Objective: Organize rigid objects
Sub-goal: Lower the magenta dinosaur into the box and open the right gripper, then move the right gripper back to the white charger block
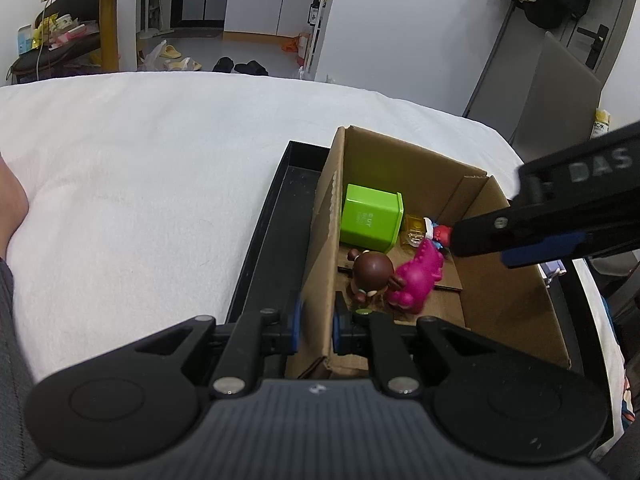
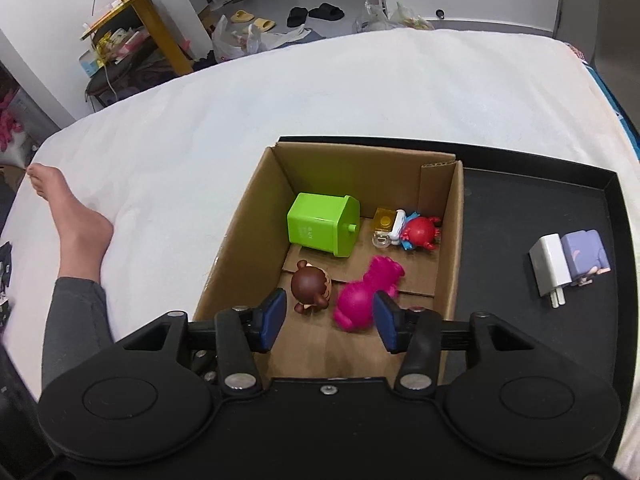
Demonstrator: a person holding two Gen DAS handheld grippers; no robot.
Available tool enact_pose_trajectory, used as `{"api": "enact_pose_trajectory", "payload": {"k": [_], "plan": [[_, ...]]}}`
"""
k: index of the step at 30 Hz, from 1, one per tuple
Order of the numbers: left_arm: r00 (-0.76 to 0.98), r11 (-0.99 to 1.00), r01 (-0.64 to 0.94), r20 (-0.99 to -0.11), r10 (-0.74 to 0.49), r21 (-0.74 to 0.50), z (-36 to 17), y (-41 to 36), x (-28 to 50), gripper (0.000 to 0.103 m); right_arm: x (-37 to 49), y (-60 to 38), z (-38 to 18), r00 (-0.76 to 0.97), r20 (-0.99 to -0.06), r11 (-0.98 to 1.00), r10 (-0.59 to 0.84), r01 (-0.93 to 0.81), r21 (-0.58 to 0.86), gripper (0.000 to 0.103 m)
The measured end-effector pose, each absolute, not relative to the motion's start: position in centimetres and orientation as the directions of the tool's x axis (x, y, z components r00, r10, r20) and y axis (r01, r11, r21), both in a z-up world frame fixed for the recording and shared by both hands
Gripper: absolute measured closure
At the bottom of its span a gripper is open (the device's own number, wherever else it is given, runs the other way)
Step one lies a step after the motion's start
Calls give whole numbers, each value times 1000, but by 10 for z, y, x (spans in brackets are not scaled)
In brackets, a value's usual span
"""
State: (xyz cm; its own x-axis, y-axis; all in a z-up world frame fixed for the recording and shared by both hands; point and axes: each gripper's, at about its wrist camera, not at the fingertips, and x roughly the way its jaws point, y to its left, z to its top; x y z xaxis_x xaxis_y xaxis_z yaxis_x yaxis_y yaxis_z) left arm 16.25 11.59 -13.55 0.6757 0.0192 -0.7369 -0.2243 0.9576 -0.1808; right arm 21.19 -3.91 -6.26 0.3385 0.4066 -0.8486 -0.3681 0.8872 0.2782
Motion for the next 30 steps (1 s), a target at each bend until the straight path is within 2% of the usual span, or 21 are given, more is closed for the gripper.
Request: {"api": "enact_pose_trajectory", "payload": {"k": [3,10,15,19,21,30], "plan": [[676,958,-223,-737,19,-180,-135,116,163,90,207,-44,-57,347,-848,888,401,-375,266,46],[676,958,-223,-737,19,-180,-135,116,162,90,199,-58,-48,354,-849,889,393,-381,253,42],[677,960,-221,-736,23,-173,-135,115,163,90,196,-71,-40,373,-844,895,384,-373,243,34],[677,960,-223,-735,27,-171,-134,114,163,90,196,-85,-36,386,-843,903,375,-358,238,32],[678,960,-224,-735,30,-168,-134,114,163,90,196,-91,-36,395,-843,909,366,-345,234,25],[677,955,-237,-736,32,-176,-134,116,163,90,198,-119,-44,407,-846,927,345,-287,240,25]]}}
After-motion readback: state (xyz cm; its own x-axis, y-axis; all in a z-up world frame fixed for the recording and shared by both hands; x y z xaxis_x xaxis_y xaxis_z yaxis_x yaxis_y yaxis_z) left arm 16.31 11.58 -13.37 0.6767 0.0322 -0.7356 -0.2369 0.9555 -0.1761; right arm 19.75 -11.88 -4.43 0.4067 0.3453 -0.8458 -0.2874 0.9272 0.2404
